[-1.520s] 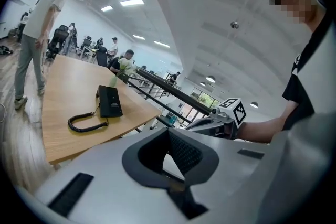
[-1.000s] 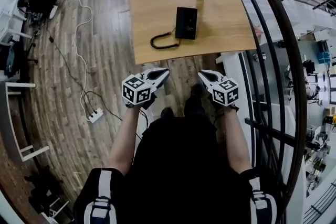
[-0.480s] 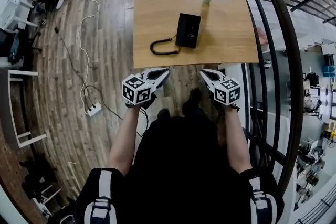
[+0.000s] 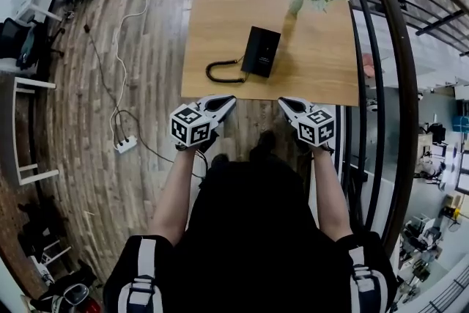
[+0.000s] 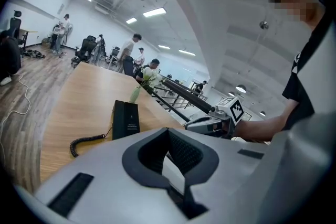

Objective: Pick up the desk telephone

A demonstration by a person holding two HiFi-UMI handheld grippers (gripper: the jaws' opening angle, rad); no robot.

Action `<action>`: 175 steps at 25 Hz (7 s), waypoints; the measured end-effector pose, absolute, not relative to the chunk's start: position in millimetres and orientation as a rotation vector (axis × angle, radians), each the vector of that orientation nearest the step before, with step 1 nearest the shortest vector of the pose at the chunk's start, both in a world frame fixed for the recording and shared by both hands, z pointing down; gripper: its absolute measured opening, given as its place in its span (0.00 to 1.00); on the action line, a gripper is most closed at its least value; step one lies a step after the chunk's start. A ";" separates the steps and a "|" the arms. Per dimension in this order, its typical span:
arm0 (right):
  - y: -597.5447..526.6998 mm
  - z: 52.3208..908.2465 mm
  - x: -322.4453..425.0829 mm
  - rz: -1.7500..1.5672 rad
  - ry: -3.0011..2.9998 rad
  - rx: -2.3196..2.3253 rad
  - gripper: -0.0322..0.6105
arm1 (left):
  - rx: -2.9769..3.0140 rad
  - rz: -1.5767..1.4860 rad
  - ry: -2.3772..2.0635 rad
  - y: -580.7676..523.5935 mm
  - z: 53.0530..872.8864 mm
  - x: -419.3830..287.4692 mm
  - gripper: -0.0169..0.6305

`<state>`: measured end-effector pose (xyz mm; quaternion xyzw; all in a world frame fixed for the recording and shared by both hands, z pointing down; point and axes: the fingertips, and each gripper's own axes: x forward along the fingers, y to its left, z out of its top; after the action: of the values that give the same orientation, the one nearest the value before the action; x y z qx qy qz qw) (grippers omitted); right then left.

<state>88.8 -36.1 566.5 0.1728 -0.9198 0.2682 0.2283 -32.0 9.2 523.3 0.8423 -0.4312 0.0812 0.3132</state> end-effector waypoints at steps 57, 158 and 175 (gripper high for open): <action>-132.4 614.6 88.3 0.795 -2.334 0.621 0.09 | 2.251 0.261 -0.936 -132.0 552.6 -51.7 0.06; -199.3 725.6 5.8 1.418 -2.316 0.631 0.40 | 1.988 0.401 -0.537 -202.5 723.0 -33.7 0.39; -195.1 709.5 1.1 1.440 -2.300 0.667 0.39 | 1.979 0.363 -0.585 -199.4 706.7 -40.2 0.38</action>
<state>1.1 -195.1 709.5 0.2350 -0.8107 0.5077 0.1728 -40.2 -199.4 706.7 0.8183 -0.2419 0.1499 0.4994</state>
